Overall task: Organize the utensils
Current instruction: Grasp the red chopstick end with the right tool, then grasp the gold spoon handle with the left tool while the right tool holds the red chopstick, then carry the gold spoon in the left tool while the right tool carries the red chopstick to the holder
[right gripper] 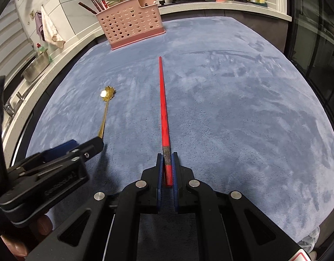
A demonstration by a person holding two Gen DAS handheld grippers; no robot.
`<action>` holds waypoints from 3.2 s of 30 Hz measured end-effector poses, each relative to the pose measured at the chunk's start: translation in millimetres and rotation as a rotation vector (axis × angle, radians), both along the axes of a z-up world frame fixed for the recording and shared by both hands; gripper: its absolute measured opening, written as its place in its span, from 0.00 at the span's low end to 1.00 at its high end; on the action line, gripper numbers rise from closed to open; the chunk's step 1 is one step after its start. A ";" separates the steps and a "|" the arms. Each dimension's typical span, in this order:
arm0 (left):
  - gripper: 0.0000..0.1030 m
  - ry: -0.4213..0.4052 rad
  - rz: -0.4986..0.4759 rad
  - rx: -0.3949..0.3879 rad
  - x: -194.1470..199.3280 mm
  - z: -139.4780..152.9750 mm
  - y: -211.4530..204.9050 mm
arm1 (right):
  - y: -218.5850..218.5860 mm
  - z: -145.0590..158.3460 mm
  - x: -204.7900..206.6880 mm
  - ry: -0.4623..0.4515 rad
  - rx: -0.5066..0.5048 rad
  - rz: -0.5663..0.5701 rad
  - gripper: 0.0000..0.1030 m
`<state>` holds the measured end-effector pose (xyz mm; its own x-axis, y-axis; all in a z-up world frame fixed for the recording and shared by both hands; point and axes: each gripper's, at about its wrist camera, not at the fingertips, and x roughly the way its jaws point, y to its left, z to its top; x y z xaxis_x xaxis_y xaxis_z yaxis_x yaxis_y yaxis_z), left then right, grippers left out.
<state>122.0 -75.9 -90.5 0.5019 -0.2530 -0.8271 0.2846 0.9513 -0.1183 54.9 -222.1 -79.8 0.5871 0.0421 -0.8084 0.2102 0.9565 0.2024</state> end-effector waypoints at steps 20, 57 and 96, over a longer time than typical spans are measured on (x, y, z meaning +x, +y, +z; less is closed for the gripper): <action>0.11 -0.034 0.007 -0.089 -1.3 25.2 24.6 | 4.7 7.1 -1.2 -0.019 0.000 0.014 0.07; 0.32 -0.029 -0.020 -0.090 -12.3 47.2 29.7 | 0.4 25.9 -3.3 -0.006 -0.029 0.072 0.18; 0.09 0.036 -0.068 -0.058 -49.9 20.6 -0.9 | -19.1 17.4 -26.3 0.018 -0.017 0.014 0.07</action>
